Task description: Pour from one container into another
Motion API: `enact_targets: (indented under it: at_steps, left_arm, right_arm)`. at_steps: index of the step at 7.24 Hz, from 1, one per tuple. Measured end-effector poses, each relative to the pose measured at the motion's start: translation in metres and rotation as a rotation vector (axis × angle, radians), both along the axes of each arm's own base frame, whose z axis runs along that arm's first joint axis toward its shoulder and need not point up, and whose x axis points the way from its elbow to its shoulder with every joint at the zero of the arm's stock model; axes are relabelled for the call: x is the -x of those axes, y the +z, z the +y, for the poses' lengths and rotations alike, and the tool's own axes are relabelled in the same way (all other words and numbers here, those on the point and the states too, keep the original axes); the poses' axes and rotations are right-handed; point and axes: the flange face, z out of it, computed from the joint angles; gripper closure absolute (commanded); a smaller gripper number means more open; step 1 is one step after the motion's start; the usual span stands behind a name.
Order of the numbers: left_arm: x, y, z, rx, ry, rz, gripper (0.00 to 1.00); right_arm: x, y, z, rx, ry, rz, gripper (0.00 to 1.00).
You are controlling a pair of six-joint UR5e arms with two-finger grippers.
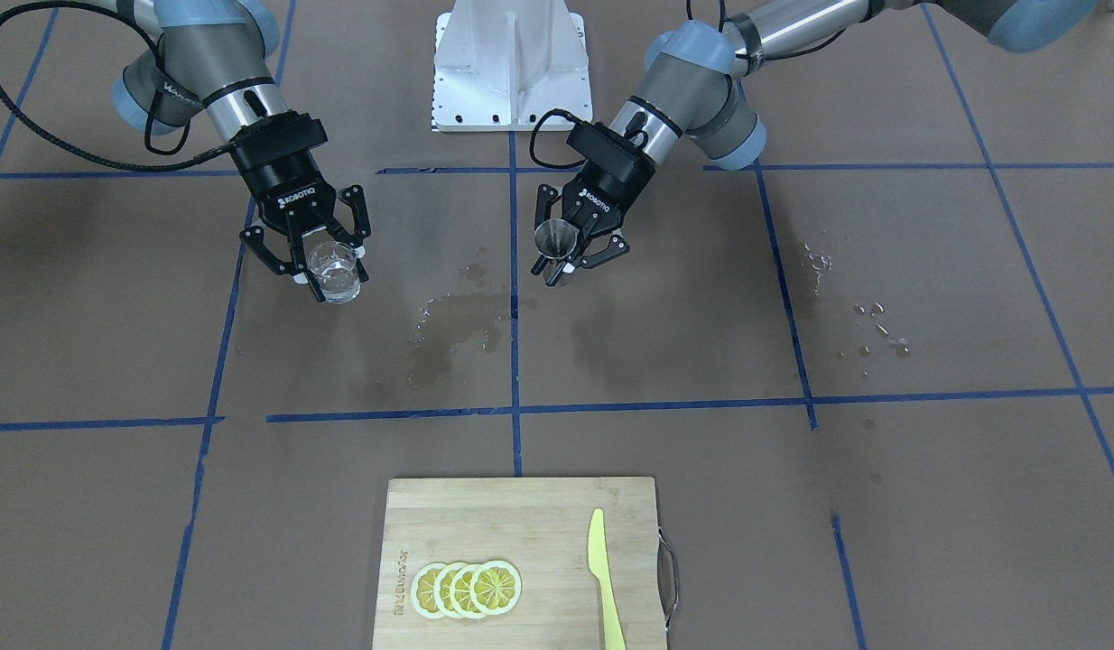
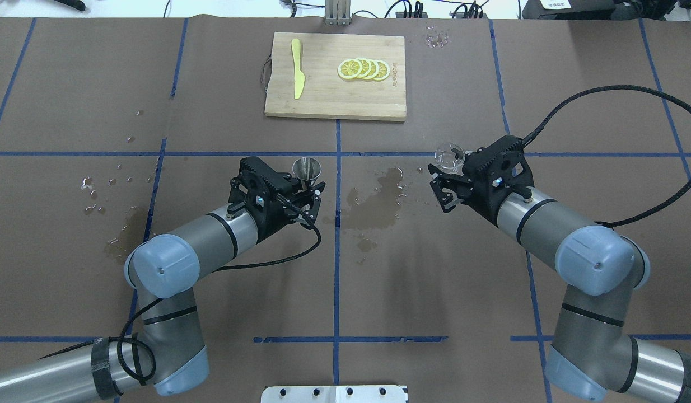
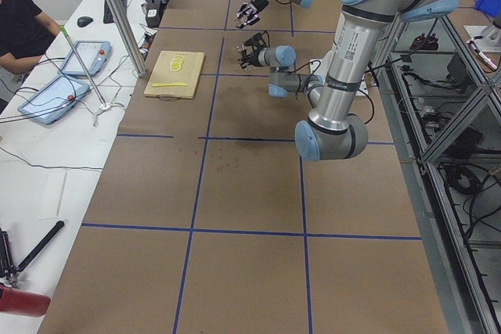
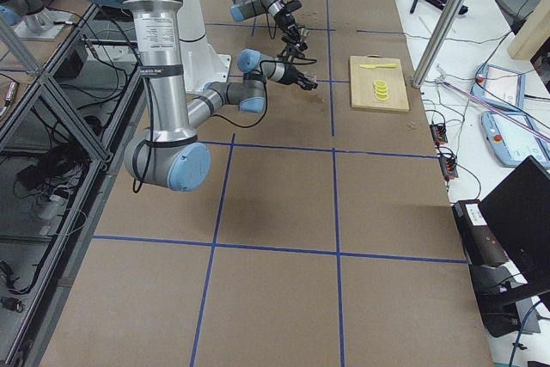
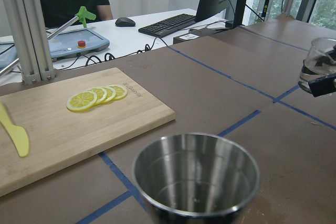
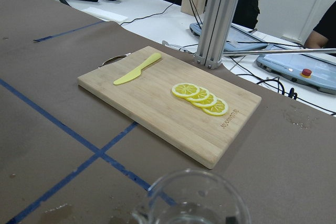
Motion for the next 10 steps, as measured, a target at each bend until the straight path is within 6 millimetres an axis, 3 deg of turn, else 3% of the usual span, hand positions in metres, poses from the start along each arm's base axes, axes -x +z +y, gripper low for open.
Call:
enact_targets:
  at_steps: [2, 5, 10]
  left_arm:
    - [-0.022, -0.001, -0.010, 0.003, 0.006, -0.014, 1.00]
    - [-0.042, -0.028, -0.017, -0.006, 0.011, 0.004, 1.00]
    - [-0.070, -0.056, -0.027, -0.043, 0.014, -0.020, 1.00]
  right_arm:
    - [0.011, -0.028, -0.006, -0.026, -0.004, 0.111, 1.00]
    - [0.025, -0.065, -0.011, -0.049, 0.013, 0.246, 1.00]
    - [0.044, -0.098, -0.009, -0.138, 0.027, 0.424, 1.00]
